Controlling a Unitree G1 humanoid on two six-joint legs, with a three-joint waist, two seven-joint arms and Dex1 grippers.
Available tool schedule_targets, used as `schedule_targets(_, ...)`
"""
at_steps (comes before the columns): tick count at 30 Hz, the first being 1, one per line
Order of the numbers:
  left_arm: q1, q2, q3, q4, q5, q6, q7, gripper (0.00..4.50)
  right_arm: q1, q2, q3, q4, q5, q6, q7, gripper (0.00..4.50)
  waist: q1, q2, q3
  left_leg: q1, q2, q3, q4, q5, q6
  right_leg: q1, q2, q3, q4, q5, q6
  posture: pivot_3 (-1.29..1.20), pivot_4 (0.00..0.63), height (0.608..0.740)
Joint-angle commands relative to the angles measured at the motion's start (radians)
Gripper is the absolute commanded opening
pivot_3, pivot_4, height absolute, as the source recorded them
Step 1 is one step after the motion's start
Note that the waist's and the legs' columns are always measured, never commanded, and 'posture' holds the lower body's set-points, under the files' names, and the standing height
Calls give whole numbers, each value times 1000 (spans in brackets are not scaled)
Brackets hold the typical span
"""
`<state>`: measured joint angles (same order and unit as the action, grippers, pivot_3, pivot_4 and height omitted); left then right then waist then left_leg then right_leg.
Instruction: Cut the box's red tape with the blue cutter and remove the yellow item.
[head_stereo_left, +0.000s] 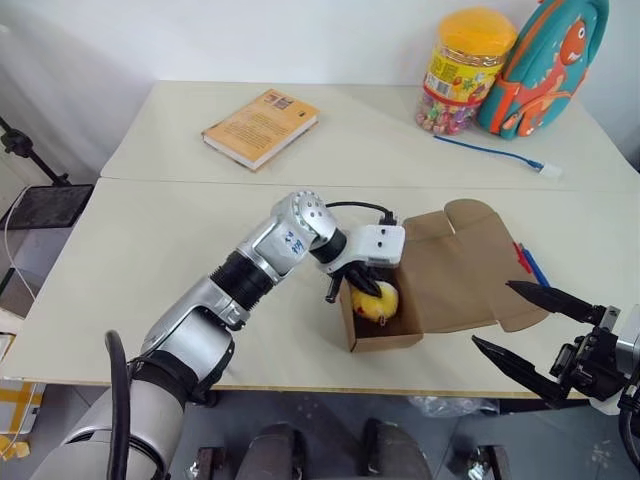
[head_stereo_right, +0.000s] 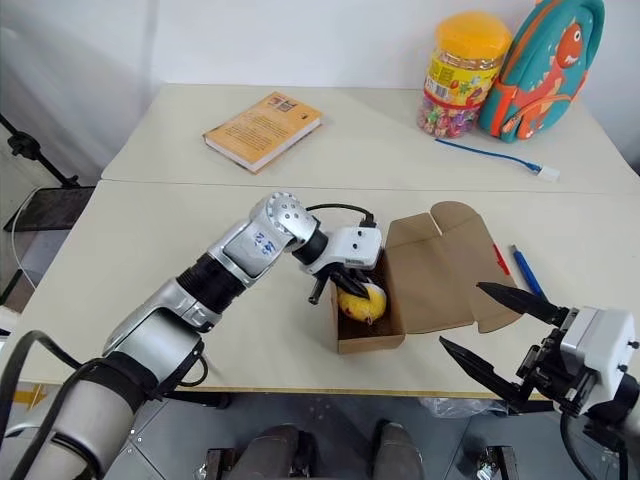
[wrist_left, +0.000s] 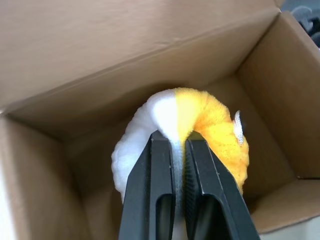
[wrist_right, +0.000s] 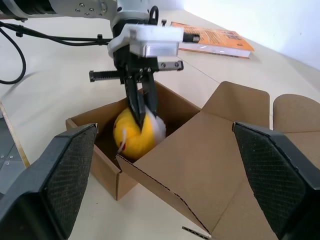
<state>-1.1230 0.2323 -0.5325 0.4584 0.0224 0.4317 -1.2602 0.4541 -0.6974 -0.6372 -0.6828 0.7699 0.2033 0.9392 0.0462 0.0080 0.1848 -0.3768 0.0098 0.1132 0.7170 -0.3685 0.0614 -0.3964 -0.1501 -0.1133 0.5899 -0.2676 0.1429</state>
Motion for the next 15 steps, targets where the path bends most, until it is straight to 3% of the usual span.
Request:
schedule_targets(1,-30,-62,204,26,-134,33,85,13,-58,-12,12,-1,39,10,-16,4500,0,0,0,0,0,0,0,0,0,0,0,0,0,0,0,0,150,740)
schedule_targets(4,-6,-62,383,-4,-269,71,110,13,-126,0,68,-9,68,37,-48,4500,-1,0,0,-1,0,-1,1,0,1,0,0,0,1,0,0,0,150,740)
schedule_targets(9,122,47,670,-127,-469,147,183,13,-262,20,231,17,64,61,-55,4500,-32,1,0,1,2,0,-1,0,0,-1,1,-2,3,0,0,0,150,740)
schedule_targets(12,307,166,875,-201,-501,154,344,13,-374,48,367,86,14,41,-12,4500,-53,1,0,4,3,0,-2,0,-1,0,1,-3,4,0,0,0,150,740)
schedule_targets(15,513,231,971,-314,-476,79,436,13,-441,61,430,145,-13,34,21,4500,-54,-1,1,5,3,1,-3,0,-2,0,1,-3,5,0,-1,0,150,740)
